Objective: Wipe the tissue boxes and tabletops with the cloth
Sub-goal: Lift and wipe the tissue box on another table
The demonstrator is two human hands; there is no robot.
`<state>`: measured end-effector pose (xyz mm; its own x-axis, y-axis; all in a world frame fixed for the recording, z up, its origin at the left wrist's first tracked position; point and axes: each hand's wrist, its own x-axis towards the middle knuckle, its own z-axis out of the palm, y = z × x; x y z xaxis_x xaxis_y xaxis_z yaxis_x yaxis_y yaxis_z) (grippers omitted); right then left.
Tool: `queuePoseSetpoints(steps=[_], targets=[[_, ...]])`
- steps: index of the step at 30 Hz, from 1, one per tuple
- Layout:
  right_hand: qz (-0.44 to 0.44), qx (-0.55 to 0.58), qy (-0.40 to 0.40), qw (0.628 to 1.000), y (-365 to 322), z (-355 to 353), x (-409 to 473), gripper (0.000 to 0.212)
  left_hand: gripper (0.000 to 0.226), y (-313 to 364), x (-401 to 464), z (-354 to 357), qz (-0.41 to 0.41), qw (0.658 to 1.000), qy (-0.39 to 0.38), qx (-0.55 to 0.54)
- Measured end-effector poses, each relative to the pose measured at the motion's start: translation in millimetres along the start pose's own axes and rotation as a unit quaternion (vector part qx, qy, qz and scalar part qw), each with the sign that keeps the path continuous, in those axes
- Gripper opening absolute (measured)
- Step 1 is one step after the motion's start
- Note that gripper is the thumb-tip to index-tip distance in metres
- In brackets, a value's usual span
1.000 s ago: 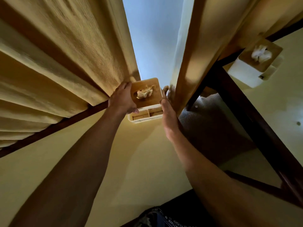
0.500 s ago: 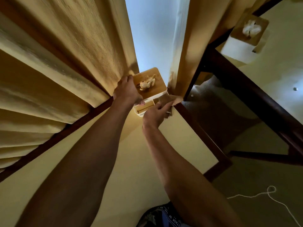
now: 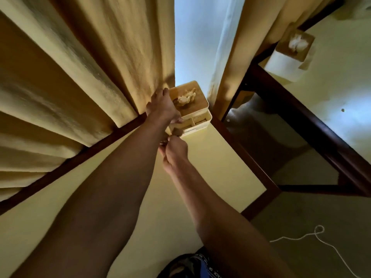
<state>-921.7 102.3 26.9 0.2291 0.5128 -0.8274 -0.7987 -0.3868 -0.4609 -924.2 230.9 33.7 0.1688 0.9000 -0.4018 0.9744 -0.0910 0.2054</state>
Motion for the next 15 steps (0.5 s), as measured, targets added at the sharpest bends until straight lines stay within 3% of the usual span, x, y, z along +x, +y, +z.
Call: queuePoseSetpoints(steps=[2, 4, 8, 10, 13, 15], targets=[[0.001, -0.045, -0.020, 0.999, -7, -17, -9, 0.022, 0.132, -10, -2, 4, 0.017, 0.999, -0.017, -0.044], [-0.018, -0.114, -0.035, 0.993, -18, -39, -14, 0.021, 0.120, -23, -10, 7, 0.038, 0.990, 0.025, -0.134], [-0.039, -0.248, -0.102, 0.963, -42, -67, -20, 0.026, 0.050, -51, -60, 16, -0.011, 0.913, 0.149, -0.380], [-0.055, -0.302, -0.119, 0.944, -50, -68, -22, 0.035, 0.046, -66, -88, 29, -0.061, 0.858, 0.099, -0.501], [-0.085, -0.356, -0.148, 0.919, -55, -59, -28, 0.036, 0.068, -82, -127, 51, -0.088, 0.775, -0.067, -0.623], [-0.090, -0.390, -0.191, 0.896, -56, -52, -33, 0.031, 0.073, -86, -150, 62, -0.091, 0.666, -0.162, -0.723]])
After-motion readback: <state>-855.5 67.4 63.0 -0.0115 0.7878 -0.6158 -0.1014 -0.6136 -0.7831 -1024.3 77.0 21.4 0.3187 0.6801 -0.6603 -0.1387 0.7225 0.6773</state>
